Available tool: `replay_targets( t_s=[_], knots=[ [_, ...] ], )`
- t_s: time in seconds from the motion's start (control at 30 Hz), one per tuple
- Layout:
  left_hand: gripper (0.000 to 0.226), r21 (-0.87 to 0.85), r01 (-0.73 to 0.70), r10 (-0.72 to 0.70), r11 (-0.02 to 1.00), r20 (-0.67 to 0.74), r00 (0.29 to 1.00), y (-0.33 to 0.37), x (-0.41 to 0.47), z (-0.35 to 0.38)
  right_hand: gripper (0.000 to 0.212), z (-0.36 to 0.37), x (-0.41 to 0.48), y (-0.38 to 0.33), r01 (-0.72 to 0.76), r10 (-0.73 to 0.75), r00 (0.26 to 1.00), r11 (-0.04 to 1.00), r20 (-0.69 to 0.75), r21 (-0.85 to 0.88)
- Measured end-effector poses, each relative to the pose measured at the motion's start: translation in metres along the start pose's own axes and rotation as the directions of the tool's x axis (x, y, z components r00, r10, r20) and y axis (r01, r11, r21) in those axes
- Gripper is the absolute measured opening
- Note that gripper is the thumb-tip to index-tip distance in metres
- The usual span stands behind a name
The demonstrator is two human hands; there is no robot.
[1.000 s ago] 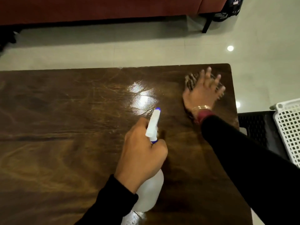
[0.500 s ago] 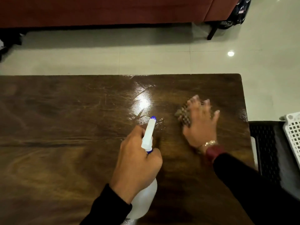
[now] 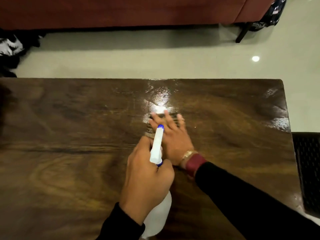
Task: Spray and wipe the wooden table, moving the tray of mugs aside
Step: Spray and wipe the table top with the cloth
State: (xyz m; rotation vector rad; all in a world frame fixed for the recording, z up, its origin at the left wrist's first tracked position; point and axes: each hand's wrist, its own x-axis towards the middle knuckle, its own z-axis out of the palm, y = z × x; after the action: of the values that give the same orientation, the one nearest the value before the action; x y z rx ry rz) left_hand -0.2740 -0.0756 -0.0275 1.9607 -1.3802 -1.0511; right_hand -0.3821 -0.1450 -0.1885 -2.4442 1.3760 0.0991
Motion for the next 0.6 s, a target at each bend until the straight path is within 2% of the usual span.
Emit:
replay_targets(
  t_s=[0.03,0.1,0.2,0.27,0.33,0.43,0.53,0.6],
  knots=[
    [0.014,-0.013,0.008,-0.008,1.000,-0.017,1.000,-0.004,0.002,-0.005,0.091,-0.001,-0.015,0.014,-0.042,0.042,0.999,0.999,-0.017,0.010],
    [0.016,-0.039,0.041,-0.043,0.998,-0.045,0.998,-0.012,0.005,-0.013,0.095,-0.011,-0.026,0.056,-0.245,0.246,0.969,0.969,-0.033,0.012],
    [0.018,-0.044,0.066,-0.067,0.997,-0.026,0.997,-0.027,0.005,-0.026,0.090,-0.040,0.016,0.102,-0.575,0.578,0.816,0.815,-0.022,0.078],
    [0.017,-0.036,0.040,-0.042,0.999,-0.047,0.998,-0.033,0.002,-0.031,0.088,-0.055,0.064,0.103,-0.644,0.649,0.760,0.759,-0.036,0.097],
    [0.016,-0.016,0.018,-0.019,1.000,-0.077,0.997,-0.038,-0.002,-0.038,0.089,-0.056,0.112,0.075,-0.616,0.618,0.785,0.786,-0.046,0.058],
    [0.023,0.018,0.031,-0.030,0.999,-0.067,0.997,-0.047,-0.005,-0.044,0.087,-0.044,0.151,0.000,-0.419,0.419,0.907,0.908,-0.037,0.017],
    [0.021,-0.006,0.031,-0.032,0.999,-0.059,0.998,-0.051,-0.011,-0.051,0.087,-0.017,0.118,-0.069,-0.132,0.132,0.991,0.989,-0.007,-0.062],
    [0.016,-0.035,0.022,-0.025,0.999,-0.074,0.997,-0.053,-0.016,-0.055,0.089,0.001,0.062,-0.083,0.045,-0.044,0.999,0.995,0.019,-0.084]
  ],
)
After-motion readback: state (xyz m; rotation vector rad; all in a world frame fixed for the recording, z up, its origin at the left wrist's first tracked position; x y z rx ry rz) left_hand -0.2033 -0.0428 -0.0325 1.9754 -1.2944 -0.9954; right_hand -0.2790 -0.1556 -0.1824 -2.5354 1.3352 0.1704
